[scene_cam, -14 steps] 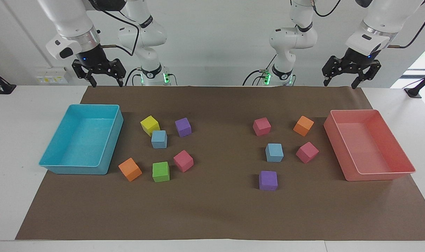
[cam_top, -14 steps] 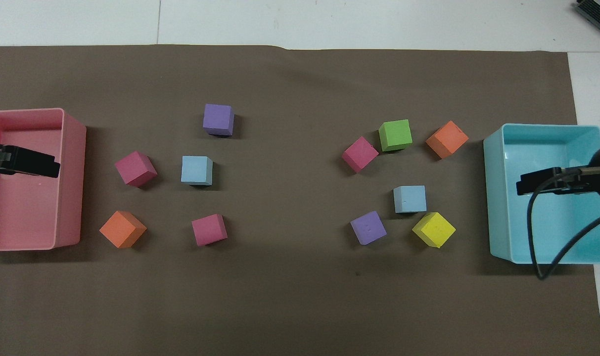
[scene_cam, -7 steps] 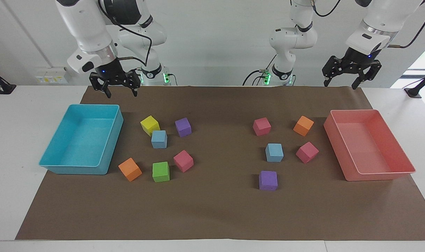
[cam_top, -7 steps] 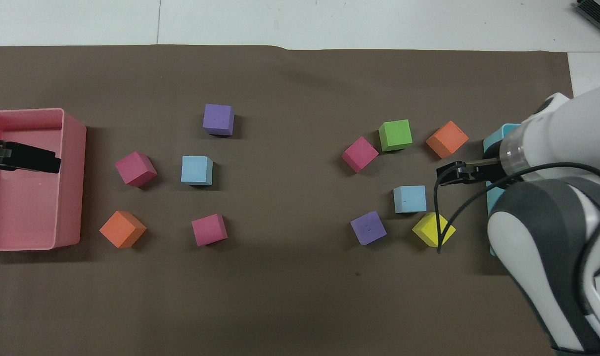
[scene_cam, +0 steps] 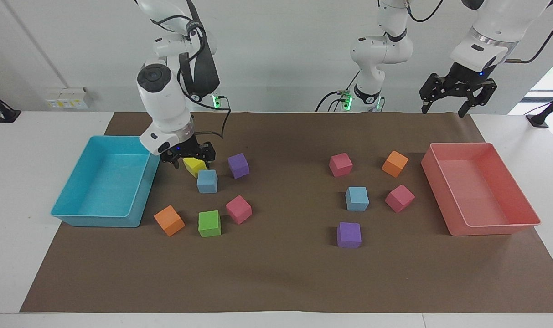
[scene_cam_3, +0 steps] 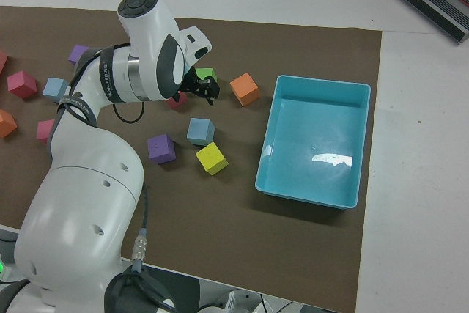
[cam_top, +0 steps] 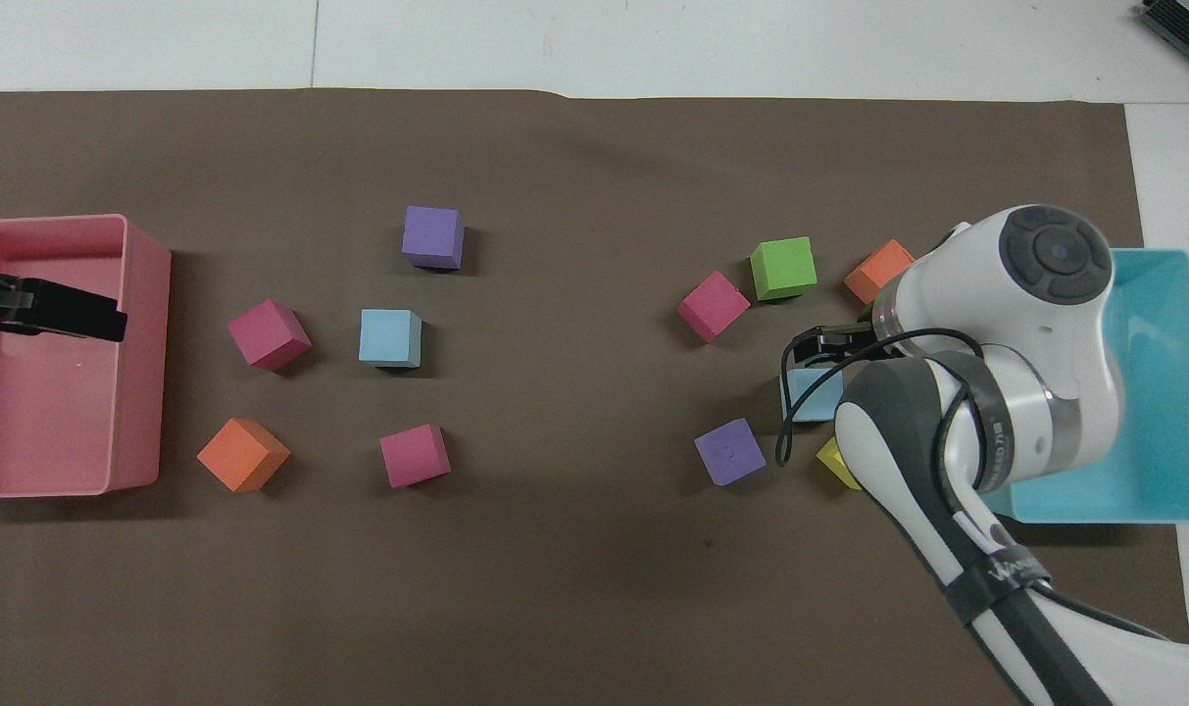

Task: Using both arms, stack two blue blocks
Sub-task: 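Reach the right gripper toward the light blue cube near the teal bin, then lower the right gripper and grasp the light blue cube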

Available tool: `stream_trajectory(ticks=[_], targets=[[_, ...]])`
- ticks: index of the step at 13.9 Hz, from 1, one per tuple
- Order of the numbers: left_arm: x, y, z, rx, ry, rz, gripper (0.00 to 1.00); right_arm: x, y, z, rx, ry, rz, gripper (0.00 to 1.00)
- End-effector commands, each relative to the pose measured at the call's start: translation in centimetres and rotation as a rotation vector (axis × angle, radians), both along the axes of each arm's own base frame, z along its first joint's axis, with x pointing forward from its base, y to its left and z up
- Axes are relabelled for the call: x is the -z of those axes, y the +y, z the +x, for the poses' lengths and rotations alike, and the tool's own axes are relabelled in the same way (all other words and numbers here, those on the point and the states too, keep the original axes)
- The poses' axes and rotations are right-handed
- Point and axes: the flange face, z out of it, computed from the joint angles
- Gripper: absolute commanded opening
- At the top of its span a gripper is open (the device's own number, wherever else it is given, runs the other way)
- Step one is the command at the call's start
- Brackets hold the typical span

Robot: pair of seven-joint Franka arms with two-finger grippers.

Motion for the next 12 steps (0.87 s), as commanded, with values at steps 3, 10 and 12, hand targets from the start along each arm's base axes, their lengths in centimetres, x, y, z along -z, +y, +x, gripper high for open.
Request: stream_trajectory(ticks=[3, 10, 12], targets=[[0.0, -0.1, 1.5, 0.017, 0.002, 0.015, 1.0, 4.0, 1.7, -0.6, 0.028, -0.002, 0.002, 1.0], [0.2, -0.1, 0.9, 0.016, 0.007, 0.015, 1.0, 7.3, 1.1, -1.9, 0.011, 0.002, 0.0, 1.0], [0.1, -0.4, 0.9, 0.015, 0.004, 0.01, 1.0, 8.6, 1.0, -2.6, 0.01, -0.006, 0.0, 1.0]])
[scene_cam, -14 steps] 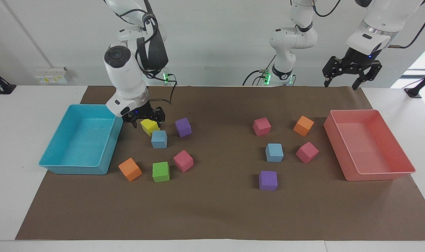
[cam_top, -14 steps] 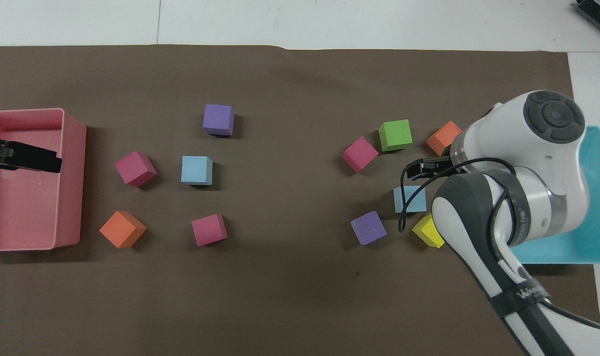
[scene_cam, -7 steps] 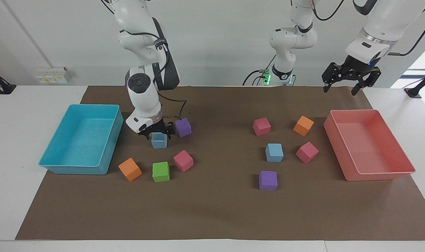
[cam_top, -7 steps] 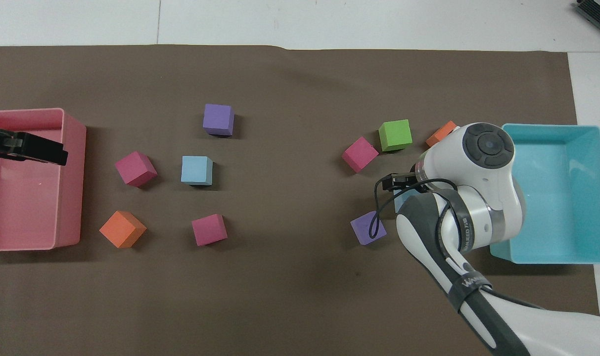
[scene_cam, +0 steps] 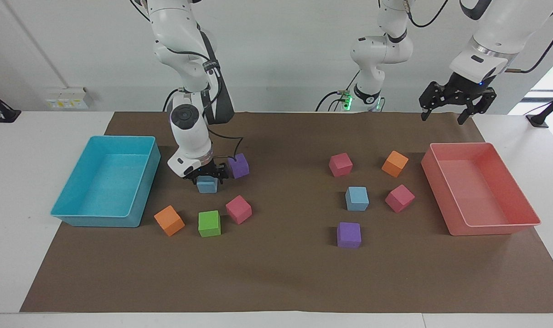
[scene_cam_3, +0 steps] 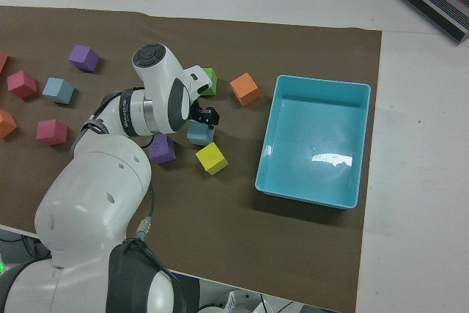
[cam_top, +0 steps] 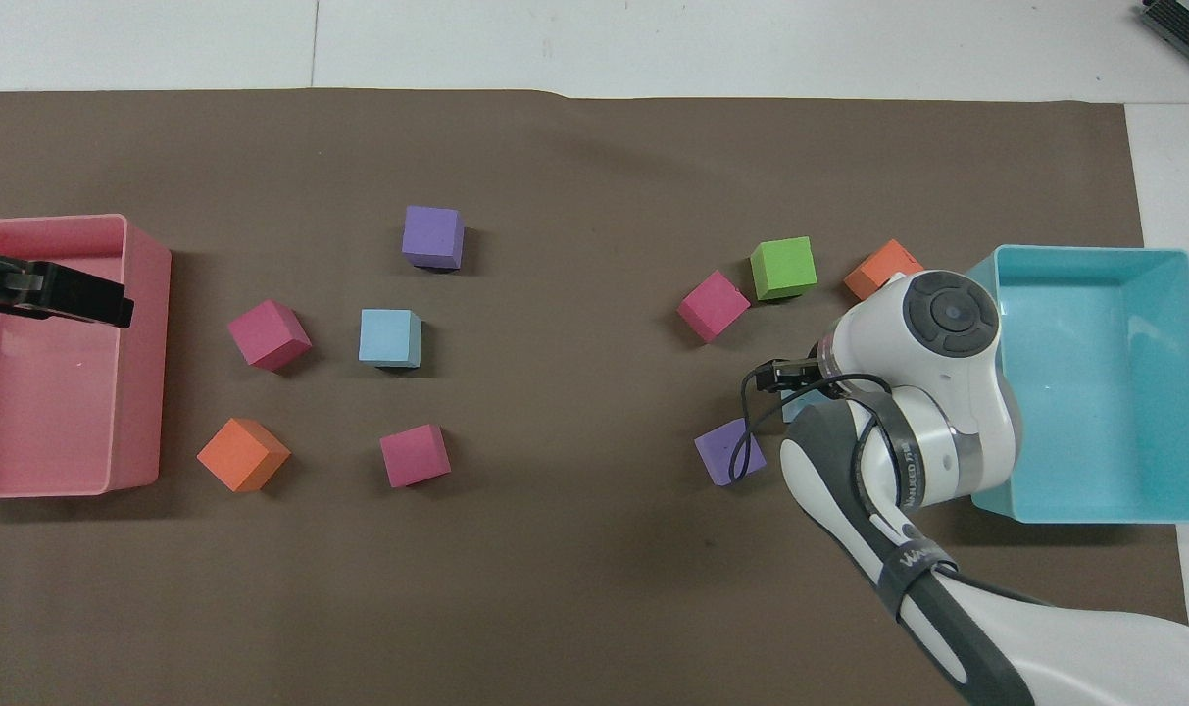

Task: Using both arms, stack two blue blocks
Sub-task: 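Lower the right gripper and grasp the light blue cube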

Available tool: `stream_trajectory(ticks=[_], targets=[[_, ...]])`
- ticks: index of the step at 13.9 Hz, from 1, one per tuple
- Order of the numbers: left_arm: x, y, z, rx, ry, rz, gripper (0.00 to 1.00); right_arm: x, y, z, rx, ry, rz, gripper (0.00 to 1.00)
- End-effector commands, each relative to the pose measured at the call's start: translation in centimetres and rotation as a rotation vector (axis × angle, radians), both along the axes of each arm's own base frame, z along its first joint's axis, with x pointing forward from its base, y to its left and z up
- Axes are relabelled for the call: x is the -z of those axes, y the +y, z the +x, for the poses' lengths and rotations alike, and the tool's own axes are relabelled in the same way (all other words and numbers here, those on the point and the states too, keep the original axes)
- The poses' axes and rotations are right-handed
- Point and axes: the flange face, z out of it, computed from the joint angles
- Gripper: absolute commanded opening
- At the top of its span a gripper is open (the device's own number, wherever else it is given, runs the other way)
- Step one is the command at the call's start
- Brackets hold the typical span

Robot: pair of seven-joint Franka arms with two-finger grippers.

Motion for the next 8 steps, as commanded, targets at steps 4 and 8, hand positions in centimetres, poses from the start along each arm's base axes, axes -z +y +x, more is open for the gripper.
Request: stream_trajectory(ticks=[4, 8], targets=[[-0.3, -0.2, -0.2, 0.006, 0.0, 0.006, 1.0, 1.9, -0.9, -1.1, -0.015, -0.012, 0.012, 1.0], [-0.3, -0.2, -0.2, 0.006, 0.003, 0.006, 1.0, 2.7, -1.0, -1.2, -0.014, -0.012, 0.01, 1.0]])
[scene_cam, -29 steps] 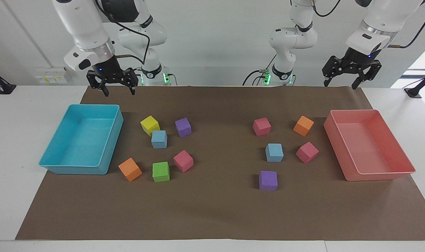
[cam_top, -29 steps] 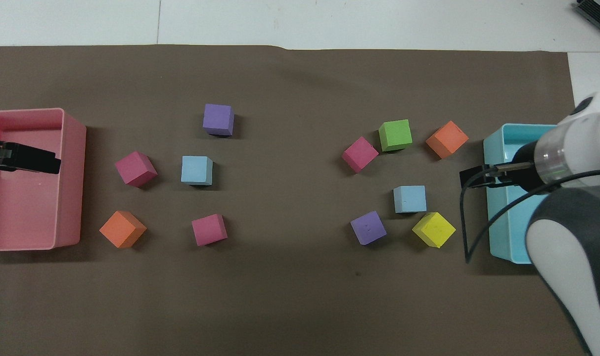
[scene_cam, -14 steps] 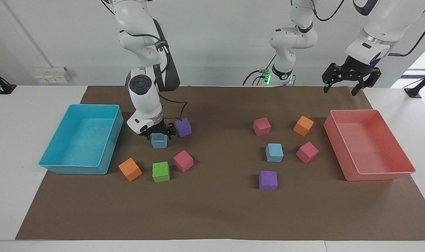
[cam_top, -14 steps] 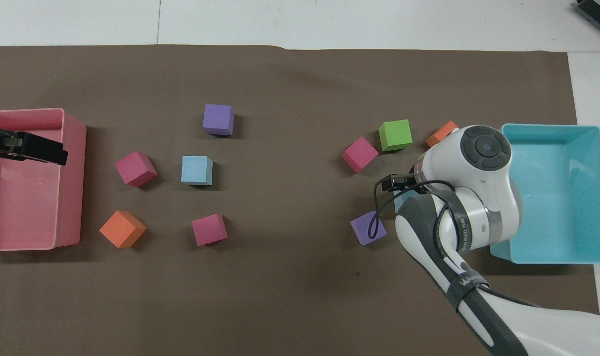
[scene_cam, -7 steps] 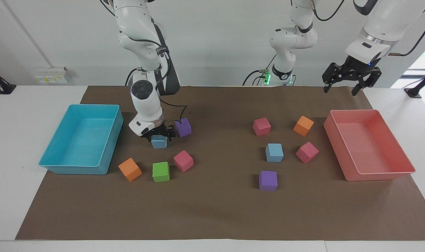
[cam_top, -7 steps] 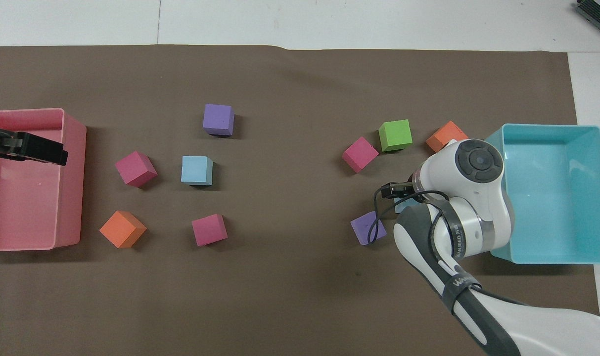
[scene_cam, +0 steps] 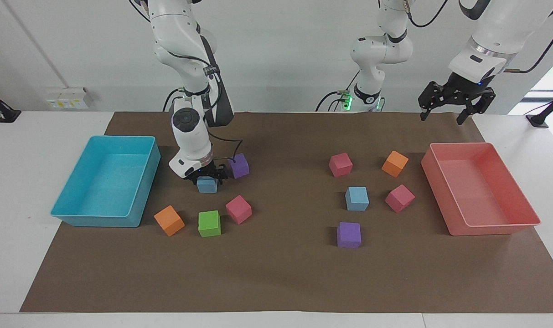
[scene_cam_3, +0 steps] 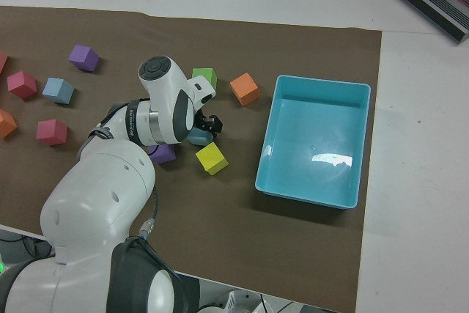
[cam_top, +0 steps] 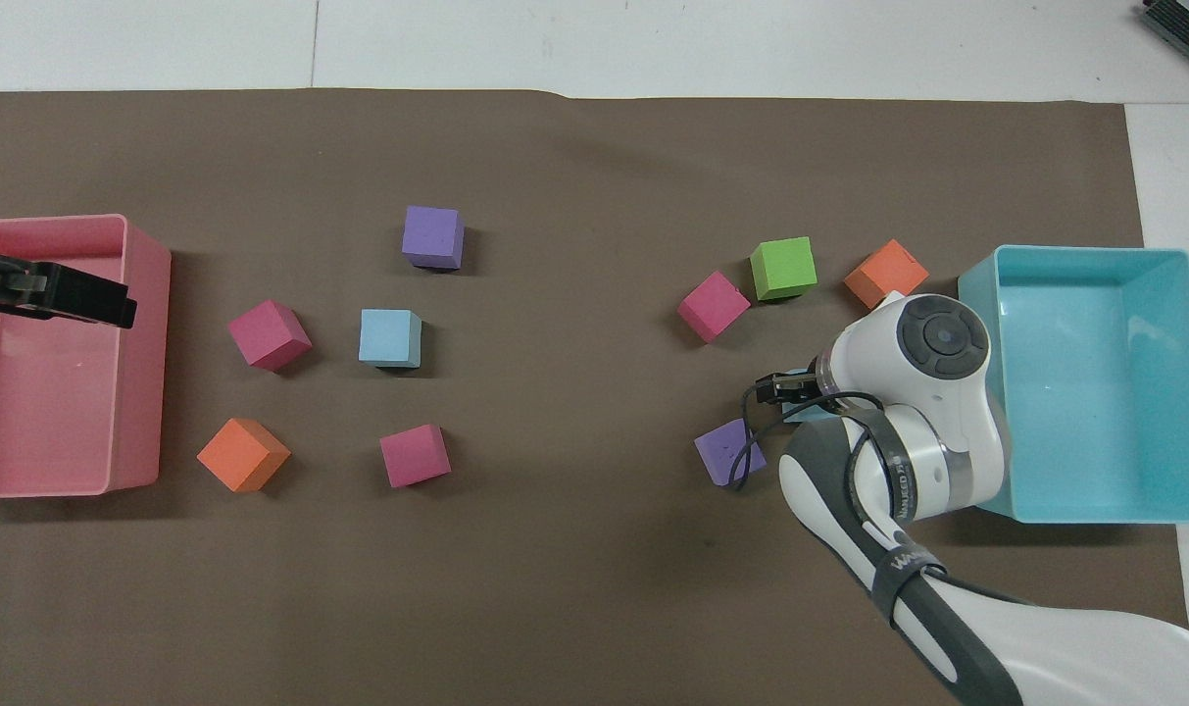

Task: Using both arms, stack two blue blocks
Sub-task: 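Lower the right gripper and grasp the light blue cube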

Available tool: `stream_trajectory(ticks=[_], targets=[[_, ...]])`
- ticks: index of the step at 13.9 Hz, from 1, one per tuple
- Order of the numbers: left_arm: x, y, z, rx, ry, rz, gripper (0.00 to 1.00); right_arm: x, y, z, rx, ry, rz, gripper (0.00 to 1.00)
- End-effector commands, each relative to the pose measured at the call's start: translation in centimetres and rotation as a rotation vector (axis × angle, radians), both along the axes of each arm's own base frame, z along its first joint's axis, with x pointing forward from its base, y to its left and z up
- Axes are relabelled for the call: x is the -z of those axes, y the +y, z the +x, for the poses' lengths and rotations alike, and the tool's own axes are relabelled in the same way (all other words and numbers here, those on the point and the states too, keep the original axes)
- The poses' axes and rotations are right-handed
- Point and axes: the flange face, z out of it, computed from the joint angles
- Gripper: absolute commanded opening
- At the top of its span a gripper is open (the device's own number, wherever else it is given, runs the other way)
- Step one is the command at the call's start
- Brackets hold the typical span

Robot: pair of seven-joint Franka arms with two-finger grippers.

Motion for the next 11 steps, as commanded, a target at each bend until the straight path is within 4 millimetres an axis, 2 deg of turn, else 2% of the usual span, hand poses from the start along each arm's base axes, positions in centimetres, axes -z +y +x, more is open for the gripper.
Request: stream_trajectory(ticks=[1, 2, 4, 5, 6, 7, 9, 11], targets=[[-0.3, -0.1, -0.2, 0.001, 0.002, 0.006, 1.0, 0.5, -0.5, -0.1, -0.012, -0.011, 0.012, 1.0], [-0.3, -0.1, -0.2, 0.0, 0.002, 0.006, 1.0, 0.6, -0.5, -0.2, -0.012, -0.008, 0.011, 0.96], [-0.3, -0.1, -0.2, -0.002, 0.002, 0.006, 1.0, 0.5, -0.7, -0.1, 0.0, -0.009, 0.011, 0.42], [-0.3, -0.2, -0.2, 0.001, 0.004, 0.005, 1.0, 0.6, -0.8, -0.1, 0.004, -0.006, 0.01, 0.21], [-0.3, -0.1, -0.2, 0.0, 0.004, 0.005, 1.0, 0.5, -1.1, 0.1, 0.009, -0.006, 0.011, 0.08], [-0.3, -0.1, -0.2, 0.0, 0.004, 0.005, 1.0, 0.4, -1.4, 0.3, 0.015, -0.006, 0.011, 0.0], [-0.3, -0.2, -0.2, 0.001, 0.002, 0.005, 1.0, 0.0, -1.2, 0.8, 0.013, -0.001, 0.01, 0.0], [-0.4, -0.3, -0.2, 0.003, -0.001, 0.004, 1.0, -1.8, -0.4, 1.9, 0.009, 0.008, 0.008, 0.0]])
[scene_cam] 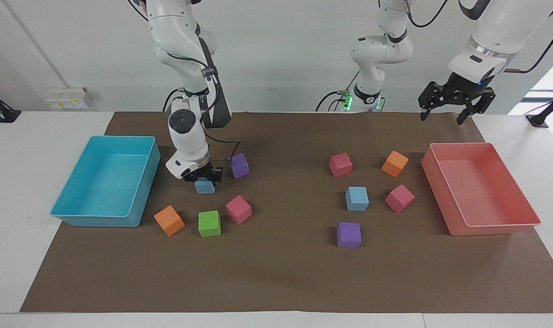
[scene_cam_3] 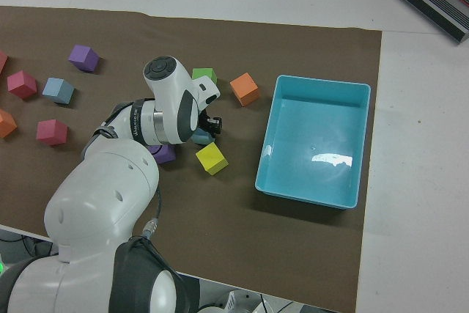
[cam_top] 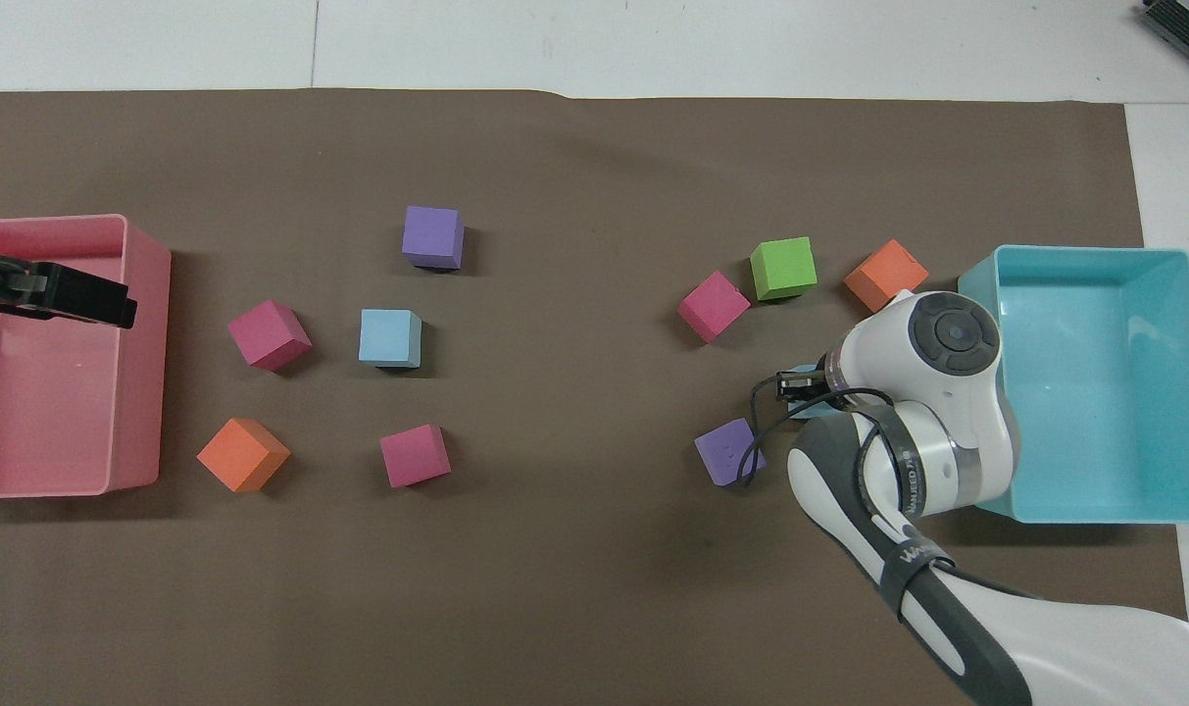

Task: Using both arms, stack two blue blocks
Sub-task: 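Lower the right gripper and grasp the light blue cube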

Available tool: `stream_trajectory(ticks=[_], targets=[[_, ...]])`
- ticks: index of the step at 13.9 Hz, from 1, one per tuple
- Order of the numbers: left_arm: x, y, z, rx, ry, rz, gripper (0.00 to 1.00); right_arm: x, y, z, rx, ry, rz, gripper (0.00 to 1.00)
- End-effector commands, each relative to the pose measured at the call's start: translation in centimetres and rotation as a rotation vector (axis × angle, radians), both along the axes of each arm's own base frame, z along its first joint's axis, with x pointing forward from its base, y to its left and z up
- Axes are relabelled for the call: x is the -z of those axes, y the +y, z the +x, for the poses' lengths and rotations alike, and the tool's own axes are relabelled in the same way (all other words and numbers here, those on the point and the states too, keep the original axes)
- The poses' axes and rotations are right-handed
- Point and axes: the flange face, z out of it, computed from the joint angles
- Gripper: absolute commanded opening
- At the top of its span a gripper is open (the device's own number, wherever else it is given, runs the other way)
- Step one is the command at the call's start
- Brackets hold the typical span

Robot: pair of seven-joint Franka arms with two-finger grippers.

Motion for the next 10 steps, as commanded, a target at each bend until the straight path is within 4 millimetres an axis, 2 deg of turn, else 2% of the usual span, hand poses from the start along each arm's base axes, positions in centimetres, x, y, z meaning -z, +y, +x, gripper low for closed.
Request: stream_trajectory(ticks=[1, 5, 7, 10], targets=[[-0.3, -0.2, -0.2, 0.003, 0.0, 0.004, 1.0, -2.9, 1.0, 1.8, -0.008, 0.004, 0.011, 0.0], [-0.3, -0.3, -0.1, 0.004, -0.003, 0.004, 1.0, -9.0, 2.2, 3.5, 0.036, 0.009, 0.013, 0.0], [-0.3, -0.3, -0.2, 0.004, -0.001, 0.004, 1.0, -11.1, 3.7, 3.9, 0.042, 0.008, 0.013, 0.0], [-0.2, -0.5, -0.2, 0.007, 0.004, 0.003, 1.0, -12.8, 5.9, 4.3, 0.044, -0.004, 0.018, 0.0]])
